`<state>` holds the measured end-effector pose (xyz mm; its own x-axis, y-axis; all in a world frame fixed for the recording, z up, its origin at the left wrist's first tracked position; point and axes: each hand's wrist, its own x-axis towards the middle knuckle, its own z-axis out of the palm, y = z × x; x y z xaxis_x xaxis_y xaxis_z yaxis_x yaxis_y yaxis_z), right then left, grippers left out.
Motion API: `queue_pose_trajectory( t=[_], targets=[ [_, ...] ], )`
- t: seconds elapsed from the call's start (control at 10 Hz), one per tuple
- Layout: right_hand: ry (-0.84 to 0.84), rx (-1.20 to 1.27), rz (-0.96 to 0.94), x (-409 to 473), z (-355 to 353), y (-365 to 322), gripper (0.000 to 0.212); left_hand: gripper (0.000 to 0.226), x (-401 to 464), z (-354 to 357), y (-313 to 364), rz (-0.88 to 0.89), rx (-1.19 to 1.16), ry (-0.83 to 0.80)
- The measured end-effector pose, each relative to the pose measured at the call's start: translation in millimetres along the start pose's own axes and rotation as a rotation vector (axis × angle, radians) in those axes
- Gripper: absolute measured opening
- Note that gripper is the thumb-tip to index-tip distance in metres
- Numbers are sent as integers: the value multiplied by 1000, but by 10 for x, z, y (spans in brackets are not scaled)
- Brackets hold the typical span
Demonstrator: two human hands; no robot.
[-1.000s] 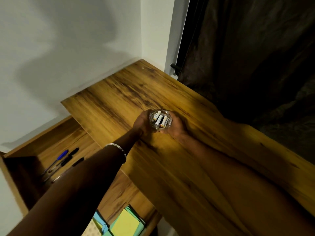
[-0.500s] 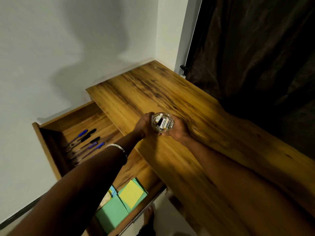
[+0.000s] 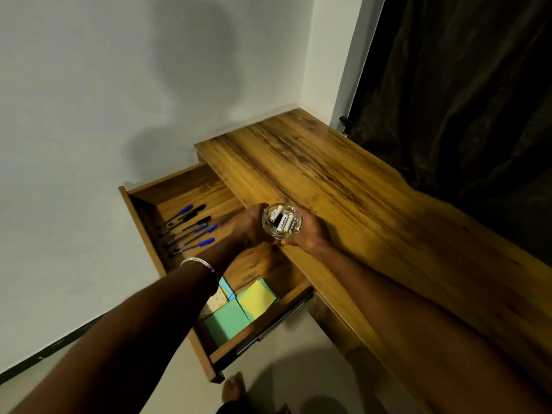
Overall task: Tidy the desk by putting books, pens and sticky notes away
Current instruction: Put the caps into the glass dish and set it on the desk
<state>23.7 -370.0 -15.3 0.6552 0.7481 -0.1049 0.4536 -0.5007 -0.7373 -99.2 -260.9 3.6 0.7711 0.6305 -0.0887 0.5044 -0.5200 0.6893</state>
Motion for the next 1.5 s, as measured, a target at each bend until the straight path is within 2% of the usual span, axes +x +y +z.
queue_pose_trajectory(
  t=[0.2,0.4,0.5,0.7,0.8,1.0,1.1,1.3,1.4,1.5],
  targets=[
    [-29,39,-16,-197,256,-289,79,79,-251,-268,-263,-29,23,5],
    [-5,14,-16,-290,665,-634,81,83,-389,-607,-619,7,37,-27],
    [-5,23,24,-324,879,-804,82,85,-414,-767,-841,30,43,-47],
    [6,190,164,-367,1273,-1080,83,73,-371,-1026,-1235,113,78,-107],
    [79,196,194,-227,1578,-930,93,71,-323,-1080,-1392,125,82,-136],
    [116,223,271,-159,1890,-936,92,83,-160,-1079,-1664,153,151,-220],
    [136,225,284,-1,2123,-577,101,89,-86,-1054,-1741,210,166,-242],
    [142,29,326,-162,2029,-903,80,92,141,-849,-1918,329,188,-309],
    [165,-9,371,-19,2165,-694,79,91,301,-797,-1909,275,269,-324],
    [149,85,417,68,2190,-736,88,88,489,-689,-1977,250,343,-408]
  ],
)
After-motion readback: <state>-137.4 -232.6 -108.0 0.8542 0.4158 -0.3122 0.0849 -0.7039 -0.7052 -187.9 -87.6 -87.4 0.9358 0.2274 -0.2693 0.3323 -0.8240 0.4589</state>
